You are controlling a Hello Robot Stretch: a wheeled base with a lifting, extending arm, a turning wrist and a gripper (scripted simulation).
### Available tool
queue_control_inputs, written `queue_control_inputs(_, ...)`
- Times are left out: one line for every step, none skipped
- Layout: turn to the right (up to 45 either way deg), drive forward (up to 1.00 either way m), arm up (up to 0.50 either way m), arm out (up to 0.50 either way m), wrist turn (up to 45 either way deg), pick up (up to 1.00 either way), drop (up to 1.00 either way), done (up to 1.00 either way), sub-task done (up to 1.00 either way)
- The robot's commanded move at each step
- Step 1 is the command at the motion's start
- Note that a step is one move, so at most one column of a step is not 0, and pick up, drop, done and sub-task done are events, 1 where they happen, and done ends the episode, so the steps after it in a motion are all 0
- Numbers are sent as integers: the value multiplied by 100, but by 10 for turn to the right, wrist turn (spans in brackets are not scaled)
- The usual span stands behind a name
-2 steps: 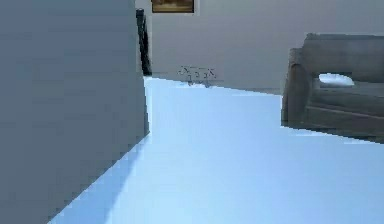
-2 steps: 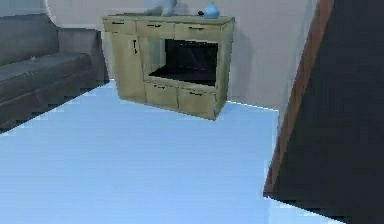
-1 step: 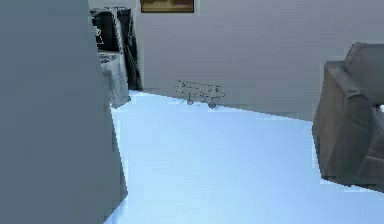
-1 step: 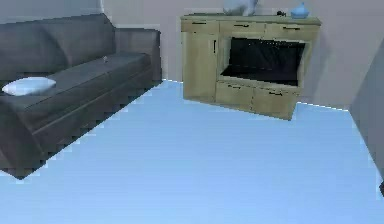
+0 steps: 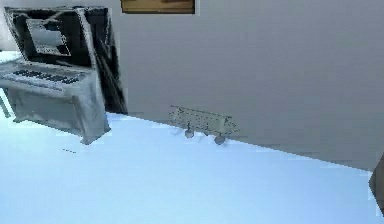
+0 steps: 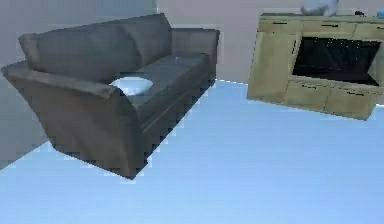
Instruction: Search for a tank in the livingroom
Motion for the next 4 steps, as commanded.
queue_control_inputs(-150,0,0,0,0,0,0,0,0)
queue_control_inputs(0,20,0,0,0,0,0,0,0)
queue_control_inputs(-300,0,0,0,0,0,0,0,0)
queue_control_inputs(0,40,0,0,0,0,0,0,0)
